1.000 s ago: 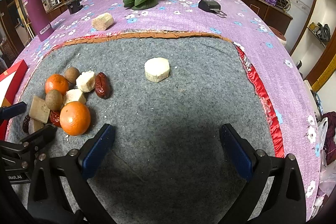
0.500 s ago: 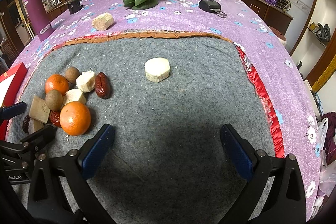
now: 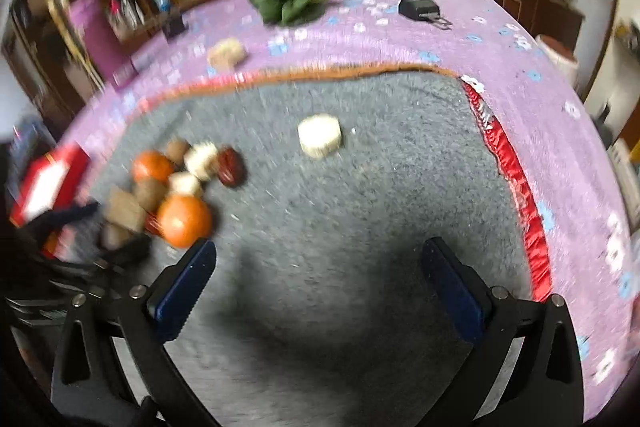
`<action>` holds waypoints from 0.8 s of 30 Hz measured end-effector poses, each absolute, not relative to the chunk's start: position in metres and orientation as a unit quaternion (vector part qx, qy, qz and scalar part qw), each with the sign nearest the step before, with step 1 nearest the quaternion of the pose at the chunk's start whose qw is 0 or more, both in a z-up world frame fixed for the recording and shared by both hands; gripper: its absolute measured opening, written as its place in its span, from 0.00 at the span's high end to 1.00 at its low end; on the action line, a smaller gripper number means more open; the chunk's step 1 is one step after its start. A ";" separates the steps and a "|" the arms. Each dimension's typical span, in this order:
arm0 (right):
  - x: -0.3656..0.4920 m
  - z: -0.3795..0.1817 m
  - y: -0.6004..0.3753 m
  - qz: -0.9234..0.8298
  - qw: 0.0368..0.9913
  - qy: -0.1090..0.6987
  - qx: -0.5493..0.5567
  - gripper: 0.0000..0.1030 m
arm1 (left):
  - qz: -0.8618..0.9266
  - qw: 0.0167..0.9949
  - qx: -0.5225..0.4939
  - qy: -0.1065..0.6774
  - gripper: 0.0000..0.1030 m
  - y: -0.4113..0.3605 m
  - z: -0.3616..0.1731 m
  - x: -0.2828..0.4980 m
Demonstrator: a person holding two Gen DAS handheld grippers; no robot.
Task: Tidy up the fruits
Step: 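Move the right gripper toward the orange near the pile, then grasp the orange with the right gripper while the left gripper grasps another orange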
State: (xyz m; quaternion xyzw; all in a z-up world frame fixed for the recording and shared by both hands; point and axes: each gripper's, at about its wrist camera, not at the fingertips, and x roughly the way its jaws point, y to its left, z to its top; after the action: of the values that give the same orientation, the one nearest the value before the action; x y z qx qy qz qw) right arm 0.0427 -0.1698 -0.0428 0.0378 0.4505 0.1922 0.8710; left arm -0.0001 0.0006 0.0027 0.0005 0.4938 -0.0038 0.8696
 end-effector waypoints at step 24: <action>0.063 -0.044 -0.108 0.271 0.823 0.498 0.030 0.40 | -0.046 0.898 0.023 0.437 0.01 0.046 0.070 -0.038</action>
State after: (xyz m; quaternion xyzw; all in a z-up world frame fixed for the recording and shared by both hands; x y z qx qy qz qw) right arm 0.0629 -0.1083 -0.0435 0.0303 0.4979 0.2712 0.8232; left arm -0.0384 0.0457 0.0700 0.0232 0.4372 -0.0461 0.8979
